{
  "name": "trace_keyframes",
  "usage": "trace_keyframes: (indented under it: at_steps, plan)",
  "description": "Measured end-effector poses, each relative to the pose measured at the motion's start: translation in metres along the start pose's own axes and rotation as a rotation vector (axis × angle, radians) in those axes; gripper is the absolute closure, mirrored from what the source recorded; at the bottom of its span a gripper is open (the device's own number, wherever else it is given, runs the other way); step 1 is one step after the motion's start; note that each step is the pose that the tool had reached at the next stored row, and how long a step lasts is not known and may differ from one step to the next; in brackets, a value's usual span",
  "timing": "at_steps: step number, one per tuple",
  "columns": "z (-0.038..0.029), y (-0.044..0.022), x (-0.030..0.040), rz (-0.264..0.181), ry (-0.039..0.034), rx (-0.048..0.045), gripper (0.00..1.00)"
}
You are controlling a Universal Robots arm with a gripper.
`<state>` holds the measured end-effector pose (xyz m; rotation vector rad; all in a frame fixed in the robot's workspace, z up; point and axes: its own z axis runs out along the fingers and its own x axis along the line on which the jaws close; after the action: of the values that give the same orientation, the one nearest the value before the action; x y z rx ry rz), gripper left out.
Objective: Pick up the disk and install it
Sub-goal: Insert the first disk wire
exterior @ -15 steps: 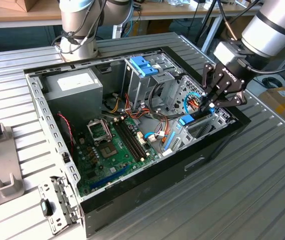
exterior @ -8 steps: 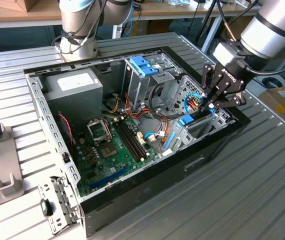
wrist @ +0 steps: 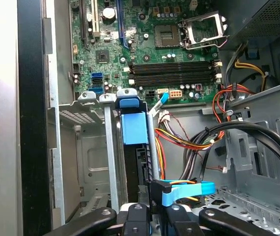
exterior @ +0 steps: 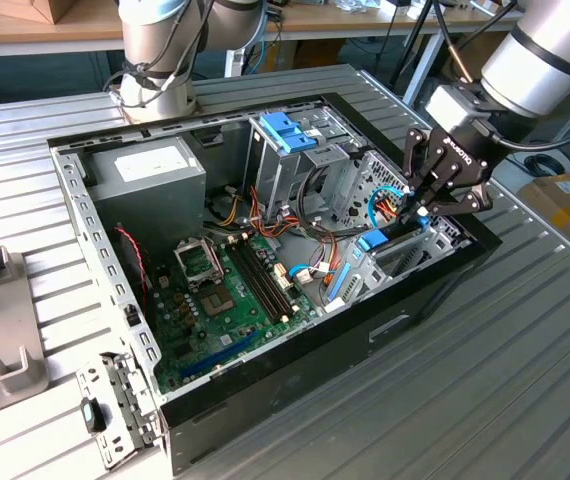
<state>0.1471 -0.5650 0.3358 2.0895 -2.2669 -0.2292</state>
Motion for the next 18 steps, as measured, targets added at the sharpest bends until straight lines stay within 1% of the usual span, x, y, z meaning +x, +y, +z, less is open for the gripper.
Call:
trace_keyframes:
  at_steps: [10, 12, 13, 15, 18]
  plan:
    - [-0.0003, -0.0002, -0.0001, 0.000, 0.0001, 0.0000, 0.81]
    - [0.0003, -0.0004, 0.0000, 0.000, -0.0015, -0.0001, 0.80]
    - [0.0002, -0.0004, 0.0000, 0.000, -0.0009, -0.0001, 0.80]
    - [-0.0003, -0.0004, 0.0000, 0.000, 0.0000, 0.0000, 0.67]
    - [-0.0006, -0.0004, -0.0001, 0.000, 0.0001, 0.0000, 0.67]
